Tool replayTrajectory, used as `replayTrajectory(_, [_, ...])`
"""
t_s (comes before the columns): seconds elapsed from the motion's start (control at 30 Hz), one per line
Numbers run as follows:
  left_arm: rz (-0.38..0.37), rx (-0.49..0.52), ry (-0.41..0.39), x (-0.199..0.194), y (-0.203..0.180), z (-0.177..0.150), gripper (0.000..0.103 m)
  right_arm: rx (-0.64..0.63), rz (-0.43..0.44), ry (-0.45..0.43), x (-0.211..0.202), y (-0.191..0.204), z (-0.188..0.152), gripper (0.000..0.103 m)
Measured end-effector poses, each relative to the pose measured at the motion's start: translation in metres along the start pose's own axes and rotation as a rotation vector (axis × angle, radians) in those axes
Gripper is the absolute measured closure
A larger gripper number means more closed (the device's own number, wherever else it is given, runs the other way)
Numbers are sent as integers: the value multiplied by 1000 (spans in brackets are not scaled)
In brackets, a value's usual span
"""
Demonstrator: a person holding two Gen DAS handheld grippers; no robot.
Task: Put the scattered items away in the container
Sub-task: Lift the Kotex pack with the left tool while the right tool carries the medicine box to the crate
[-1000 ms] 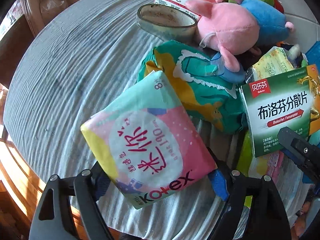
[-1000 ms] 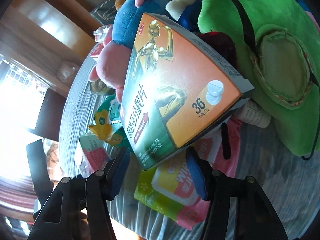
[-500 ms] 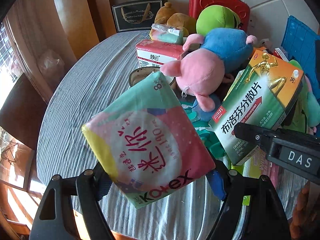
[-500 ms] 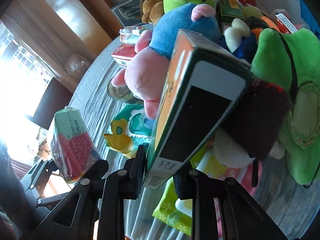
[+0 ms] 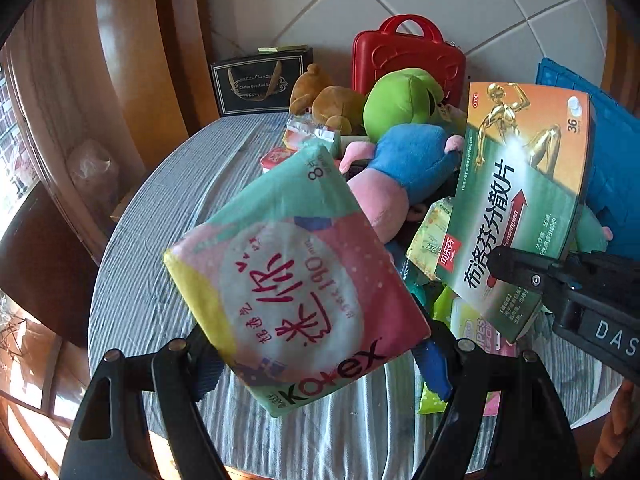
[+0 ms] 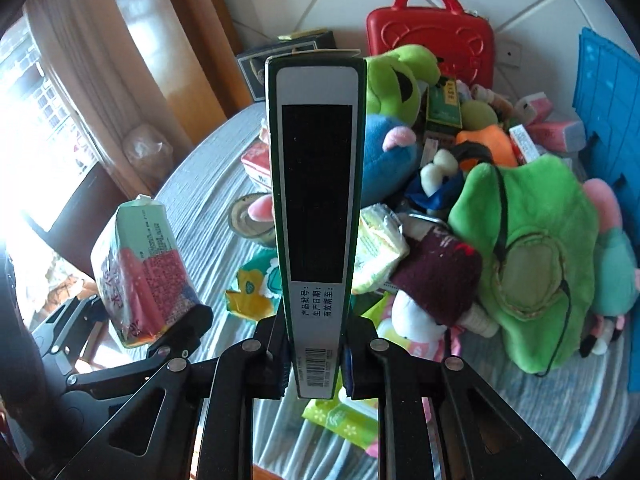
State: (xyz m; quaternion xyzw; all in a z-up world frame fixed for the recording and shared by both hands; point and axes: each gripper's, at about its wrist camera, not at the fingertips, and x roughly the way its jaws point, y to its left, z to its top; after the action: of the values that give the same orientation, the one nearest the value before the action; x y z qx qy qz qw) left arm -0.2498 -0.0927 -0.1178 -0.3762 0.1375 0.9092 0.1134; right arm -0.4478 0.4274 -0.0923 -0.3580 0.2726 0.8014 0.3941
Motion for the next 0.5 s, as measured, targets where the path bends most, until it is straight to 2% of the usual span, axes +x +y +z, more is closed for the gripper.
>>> replayTrajectory(0.1, [-29,25,-47,-18,-10,8,25,-19,-32,-47,-33,0,-1,84])
replayTrajectory(0.27, [-88,57,-98,-45,-36,17,25,-50,-140,-98,-85,-13,-2,84])
replayTrajectory(0.5, [-138,121,-145,-72,-94,27,25,-44,-233,-181,-148,-62,-2,84])
